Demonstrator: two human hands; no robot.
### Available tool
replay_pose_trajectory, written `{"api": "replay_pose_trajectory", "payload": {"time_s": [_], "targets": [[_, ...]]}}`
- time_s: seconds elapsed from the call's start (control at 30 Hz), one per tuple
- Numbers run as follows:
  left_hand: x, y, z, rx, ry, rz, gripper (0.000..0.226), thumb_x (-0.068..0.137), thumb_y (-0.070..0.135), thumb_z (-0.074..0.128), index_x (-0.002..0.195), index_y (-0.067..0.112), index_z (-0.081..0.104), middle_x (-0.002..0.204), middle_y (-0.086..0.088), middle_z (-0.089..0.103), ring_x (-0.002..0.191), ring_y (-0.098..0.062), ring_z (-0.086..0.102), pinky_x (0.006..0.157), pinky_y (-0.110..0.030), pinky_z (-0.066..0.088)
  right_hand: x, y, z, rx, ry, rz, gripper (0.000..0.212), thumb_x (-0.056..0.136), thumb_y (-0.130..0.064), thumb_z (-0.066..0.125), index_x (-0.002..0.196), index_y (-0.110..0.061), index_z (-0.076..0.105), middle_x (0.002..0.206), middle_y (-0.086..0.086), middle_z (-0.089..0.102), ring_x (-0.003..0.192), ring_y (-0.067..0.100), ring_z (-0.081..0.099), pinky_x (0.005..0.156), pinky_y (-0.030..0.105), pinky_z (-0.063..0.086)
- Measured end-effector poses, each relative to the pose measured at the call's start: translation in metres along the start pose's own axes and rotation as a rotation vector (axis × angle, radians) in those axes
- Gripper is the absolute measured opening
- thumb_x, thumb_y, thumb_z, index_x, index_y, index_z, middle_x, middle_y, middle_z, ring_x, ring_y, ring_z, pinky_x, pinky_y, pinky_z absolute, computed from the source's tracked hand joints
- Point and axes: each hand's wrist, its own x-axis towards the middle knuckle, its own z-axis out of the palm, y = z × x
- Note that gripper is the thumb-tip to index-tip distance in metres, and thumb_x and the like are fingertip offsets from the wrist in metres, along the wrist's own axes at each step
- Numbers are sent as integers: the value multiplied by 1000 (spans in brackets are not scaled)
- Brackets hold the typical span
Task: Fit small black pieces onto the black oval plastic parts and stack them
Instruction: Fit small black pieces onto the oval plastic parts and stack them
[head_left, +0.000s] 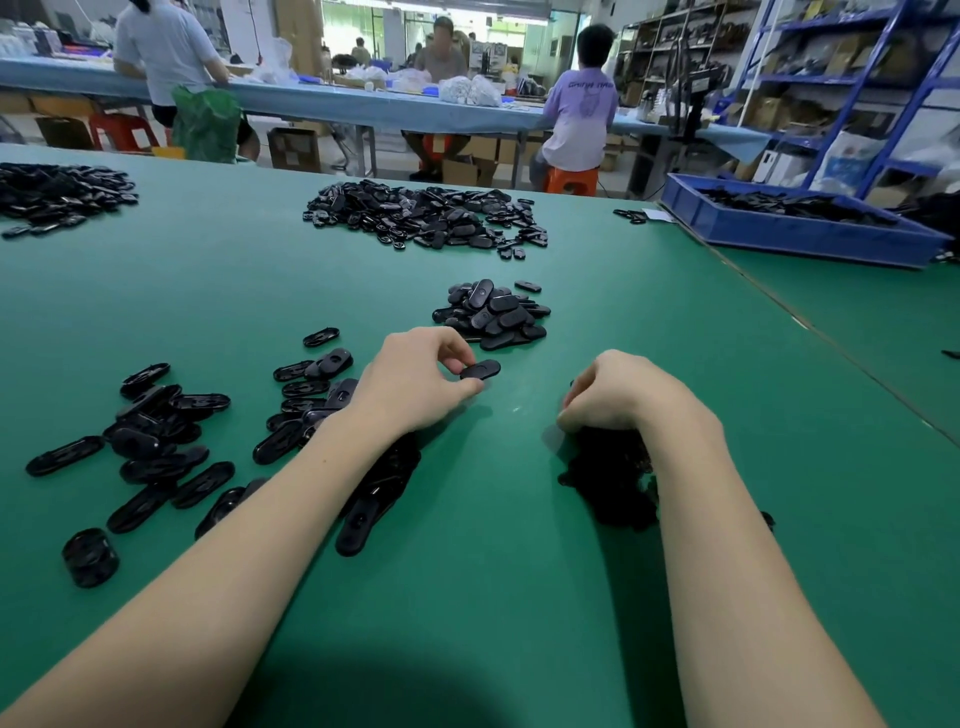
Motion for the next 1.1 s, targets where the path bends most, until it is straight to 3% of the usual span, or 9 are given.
{"api": "replay_pose_trajectory", "payload": {"time_s": [0.13,0.23,0.3,0.6,0.77,0.9,1.0,1.1], "targets": [[18,6,2,-21,83,-17,20,77,37,81,81,37,61,84,18,68,76,-8,65,85,-33,54,3,-10,6,180,82,-99,7,80,-28,70,84,-26,75,92,-3,74,94,21,70,90,36,58],[43,16,4,0,175,-20,18,79,38,79,79,37,60,79,21,65,74,-2,59,67,-25,43,7,-21,21,239,91,-143,6,83,-30,67,84,-27,72,94,-5,74,95,19,69,88,35,57],[62,23,6,22,215,-24,15,80,38,77,80,35,62,78,20,65,80,-7,60,62,-22,37,9,-22,28,235,73,-155,7,84,-32,67,86,-28,72,97,-5,74,97,19,68,89,34,56],[122,33,21,254,220,-4,12,86,41,74,91,31,70,102,9,72,105,-20,63,76,-29,39,16,-16,32,276,54,-145,10,83,-38,68,87,-29,71,98,-7,73,97,18,66,79,30,51],[125,31,21,231,205,-40,15,85,41,74,96,32,71,105,10,71,108,-18,62,81,-29,45,16,-16,31,315,36,-158,9,83,-37,67,84,-29,70,94,-5,74,93,19,67,74,30,50],[113,33,15,143,212,-55,15,83,38,75,96,33,68,87,17,66,98,-12,62,81,-29,48,15,-16,30,344,43,-178,10,83,-35,65,83,-27,70,85,-7,74,85,16,67,67,28,46],[93,35,7,-86,172,-76,16,82,33,77,97,29,70,78,17,64,83,-8,62,71,-23,47,15,-16,29,361,35,-184,10,82,-35,65,82,-27,71,78,-9,75,79,12,66,68,27,49],[64,35,-6,-372,83,-129,9,85,30,76,93,24,73,78,11,65,68,-4,60,51,-13,42,15,-17,29,393,8,-199,10,82,-36,67,80,-28,73,75,-11,76,76,8,66,68,26,49]]}}
